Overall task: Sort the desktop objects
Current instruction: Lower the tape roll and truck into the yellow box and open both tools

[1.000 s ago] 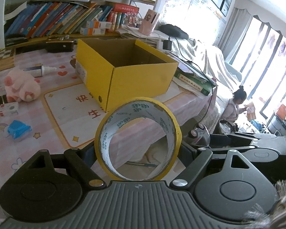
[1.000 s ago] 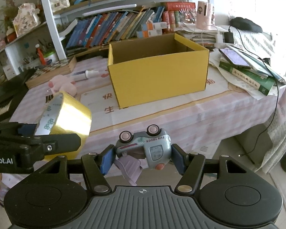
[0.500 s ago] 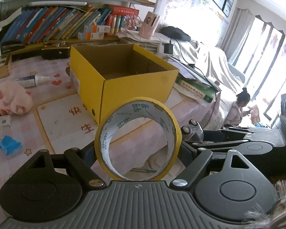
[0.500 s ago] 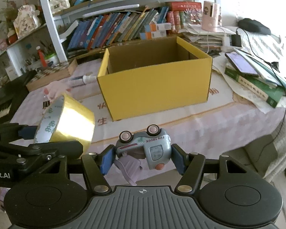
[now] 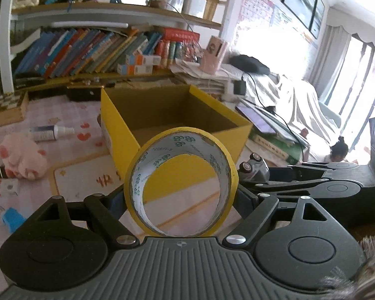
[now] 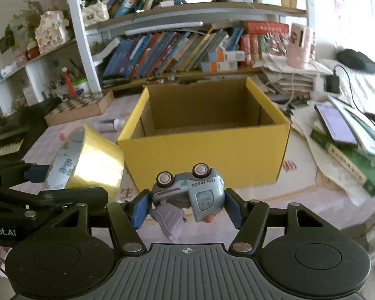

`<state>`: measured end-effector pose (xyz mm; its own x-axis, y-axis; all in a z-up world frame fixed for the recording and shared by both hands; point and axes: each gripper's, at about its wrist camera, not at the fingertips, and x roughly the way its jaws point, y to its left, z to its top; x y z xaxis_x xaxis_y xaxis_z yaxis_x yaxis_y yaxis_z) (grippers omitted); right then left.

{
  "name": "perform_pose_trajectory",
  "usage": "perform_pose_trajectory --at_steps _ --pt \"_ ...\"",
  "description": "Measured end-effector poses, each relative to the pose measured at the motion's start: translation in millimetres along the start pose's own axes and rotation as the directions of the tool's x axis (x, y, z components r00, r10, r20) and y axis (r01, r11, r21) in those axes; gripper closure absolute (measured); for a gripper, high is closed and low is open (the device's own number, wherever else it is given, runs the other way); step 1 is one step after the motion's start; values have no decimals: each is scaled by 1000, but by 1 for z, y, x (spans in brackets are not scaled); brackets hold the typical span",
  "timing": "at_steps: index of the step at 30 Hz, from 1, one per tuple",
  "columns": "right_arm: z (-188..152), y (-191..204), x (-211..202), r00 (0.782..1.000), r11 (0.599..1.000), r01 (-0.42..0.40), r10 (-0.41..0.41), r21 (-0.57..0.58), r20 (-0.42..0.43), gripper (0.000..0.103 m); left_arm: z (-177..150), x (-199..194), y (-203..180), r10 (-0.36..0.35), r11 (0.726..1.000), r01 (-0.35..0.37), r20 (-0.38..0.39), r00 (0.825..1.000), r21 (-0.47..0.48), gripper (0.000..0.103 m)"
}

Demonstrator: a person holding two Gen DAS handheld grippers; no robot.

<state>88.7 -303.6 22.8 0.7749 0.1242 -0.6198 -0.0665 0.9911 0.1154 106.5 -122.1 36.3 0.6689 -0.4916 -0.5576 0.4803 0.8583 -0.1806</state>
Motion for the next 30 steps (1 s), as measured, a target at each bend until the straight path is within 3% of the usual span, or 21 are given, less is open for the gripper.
perform_pose_trajectory --at_steps 13,19,24,30 --pt "64 -35 20 991 982 -57 77 -180 108 39 58 23 -11 82 995 -86 96 992 42 20" --pt "96 -47 49 991 948 -81 110 -306 80 39 88 58 -10 110 987 -119 78 991 109 20" --pt "116 -46 90 993 876 -96 114 -472 8 39 110 98 -5 140 968 -141 19 990 209 20" --pt "128 -43 151 988 760 -149 87 -632 -128 39 128 155 4 229 919 -193 -67 971 345 20"
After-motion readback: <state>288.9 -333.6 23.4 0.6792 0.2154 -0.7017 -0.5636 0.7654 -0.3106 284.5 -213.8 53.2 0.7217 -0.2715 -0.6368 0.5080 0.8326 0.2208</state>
